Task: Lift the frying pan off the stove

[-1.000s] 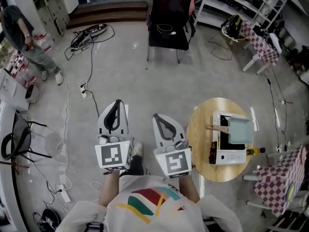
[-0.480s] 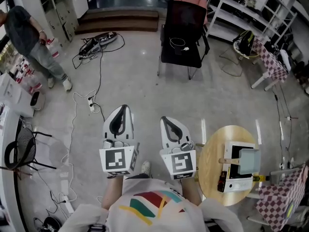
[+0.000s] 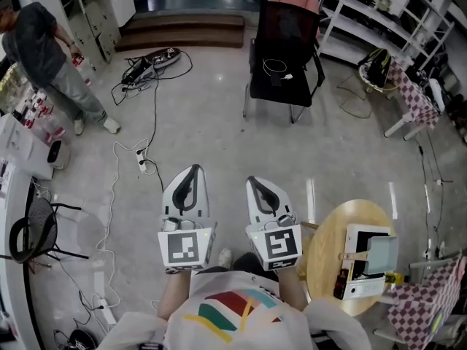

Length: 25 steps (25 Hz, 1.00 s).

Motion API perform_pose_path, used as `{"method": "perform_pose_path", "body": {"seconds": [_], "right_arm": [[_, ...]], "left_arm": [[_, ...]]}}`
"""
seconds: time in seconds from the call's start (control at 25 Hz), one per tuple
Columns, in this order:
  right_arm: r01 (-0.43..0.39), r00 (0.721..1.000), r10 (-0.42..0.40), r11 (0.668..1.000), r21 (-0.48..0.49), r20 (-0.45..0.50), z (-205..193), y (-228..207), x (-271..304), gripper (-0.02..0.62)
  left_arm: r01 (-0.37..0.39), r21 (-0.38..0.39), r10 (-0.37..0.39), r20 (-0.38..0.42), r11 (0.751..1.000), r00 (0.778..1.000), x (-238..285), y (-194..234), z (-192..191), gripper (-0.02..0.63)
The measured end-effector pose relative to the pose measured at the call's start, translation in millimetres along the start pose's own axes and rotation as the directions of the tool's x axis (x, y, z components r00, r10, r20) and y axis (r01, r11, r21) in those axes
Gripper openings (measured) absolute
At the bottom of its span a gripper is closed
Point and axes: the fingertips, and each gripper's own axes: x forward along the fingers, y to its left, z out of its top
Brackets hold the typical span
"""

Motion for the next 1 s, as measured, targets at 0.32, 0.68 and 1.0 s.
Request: {"method": "perform_pose_path", "body": {"seconds": [0.32,0.68,1.0], "right_arm": [[-0.076,0.997,0.076,0.997,0.020,0.020,4.6,8.4,15.5,-0.006],[-0.090,0.996,0.090,0.995,0.032,0.018,-1.7,-9.9,10.7,-0.006],[0.052,0.998,-0.056,0.995,0.084,0.042,0.5,-62.2,-31.7,-0.006]], "left_arm": [[-0.032,-0.011,0.033,0.009,0.999,0.999,5.1,9.8,4.5,0.006],[-0.035,0.005,0.035,0.006,0.999,0.999,17.8,-0.6,-9.5,0.006],[0.101,0.003,-0.101,-0.016,0.995,0.995,39.6,-68.2,4.1,0.006]]}}
